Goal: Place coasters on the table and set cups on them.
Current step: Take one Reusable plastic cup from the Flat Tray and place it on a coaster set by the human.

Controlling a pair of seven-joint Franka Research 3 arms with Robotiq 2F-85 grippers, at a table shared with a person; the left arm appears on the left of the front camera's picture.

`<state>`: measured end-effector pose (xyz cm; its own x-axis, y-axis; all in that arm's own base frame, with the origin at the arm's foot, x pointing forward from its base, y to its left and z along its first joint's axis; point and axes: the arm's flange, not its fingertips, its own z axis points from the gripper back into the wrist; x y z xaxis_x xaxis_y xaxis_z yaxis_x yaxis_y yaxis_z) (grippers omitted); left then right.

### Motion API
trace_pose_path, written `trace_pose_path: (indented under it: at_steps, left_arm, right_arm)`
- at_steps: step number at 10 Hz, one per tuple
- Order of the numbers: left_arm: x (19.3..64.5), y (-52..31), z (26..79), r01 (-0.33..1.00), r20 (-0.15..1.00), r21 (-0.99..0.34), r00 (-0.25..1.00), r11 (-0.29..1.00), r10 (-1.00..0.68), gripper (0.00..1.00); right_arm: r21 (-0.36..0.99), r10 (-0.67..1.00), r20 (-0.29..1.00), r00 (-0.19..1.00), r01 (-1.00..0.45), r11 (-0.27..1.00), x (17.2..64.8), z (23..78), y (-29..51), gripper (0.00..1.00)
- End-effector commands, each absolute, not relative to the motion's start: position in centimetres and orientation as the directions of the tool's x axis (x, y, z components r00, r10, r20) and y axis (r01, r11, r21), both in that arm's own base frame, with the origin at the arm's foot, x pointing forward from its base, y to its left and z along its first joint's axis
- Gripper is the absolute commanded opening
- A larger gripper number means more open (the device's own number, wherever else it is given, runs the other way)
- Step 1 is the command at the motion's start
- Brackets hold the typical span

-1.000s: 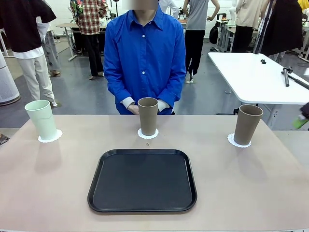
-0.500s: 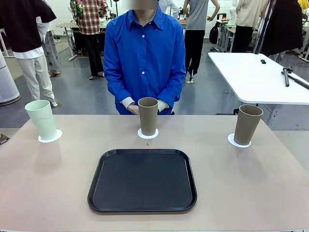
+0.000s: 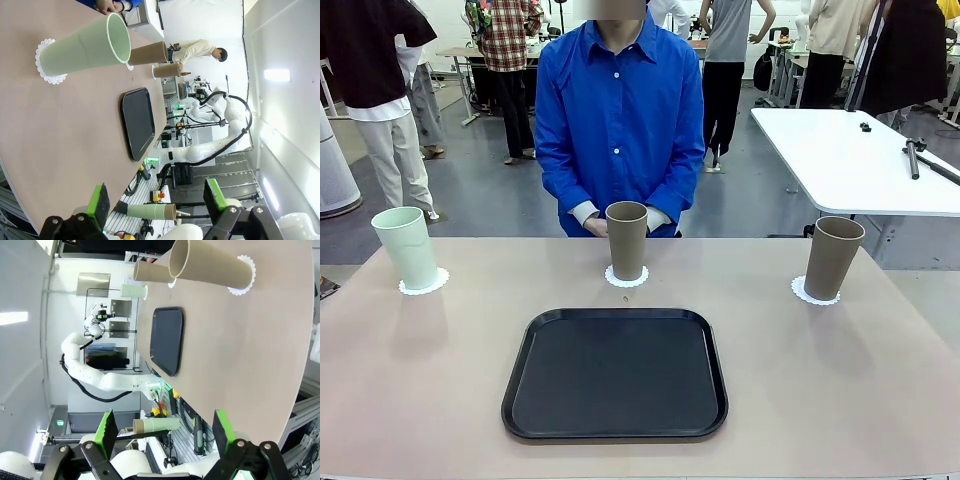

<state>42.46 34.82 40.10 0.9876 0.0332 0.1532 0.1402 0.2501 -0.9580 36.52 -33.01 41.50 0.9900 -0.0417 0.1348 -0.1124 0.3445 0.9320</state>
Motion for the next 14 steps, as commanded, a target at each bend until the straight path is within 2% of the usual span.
trace_pose_path:
  at_steps: [1, 6, 7, 14]
  left_arm:
    - [42.4, 34.8, 40.3, 0.136, 0.150, -0.957, 0.988, 0.256, 0.033, 1.00]
    - [42.4, 34.8, 40.3, 0.136, 0.150, -0.957, 0.988, 0.256, 0.033, 1.00]
    - [42.4, 34.8, 40.3, 0.136, 0.150, -0.957, 0.988, 0.256, 0.033, 1.00]
    - [42.4, 34.8, 40.3, 0.136, 0.150, -0.957, 0.988, 0.256, 0.033, 1.00]
  right_arm:
    - [0.932, -0.024, 0.189, 0.982, -0.171, 0.321, 37.1, 41.2, -33.5, 1.00]
    - [0.921, -0.057, 0.265, 0.963, -0.235, 0.310, 37.3, 39.6, -33.0, 1.00]
    - [0.928, -0.047, 0.212, 0.976, -0.186, 0.324, 37.5, 39.8, -33.3, 1.00]
    - [0.928, -0.047, 0.212, 0.976, -0.186, 0.324, 37.5, 39.8, -33.3, 1.00]
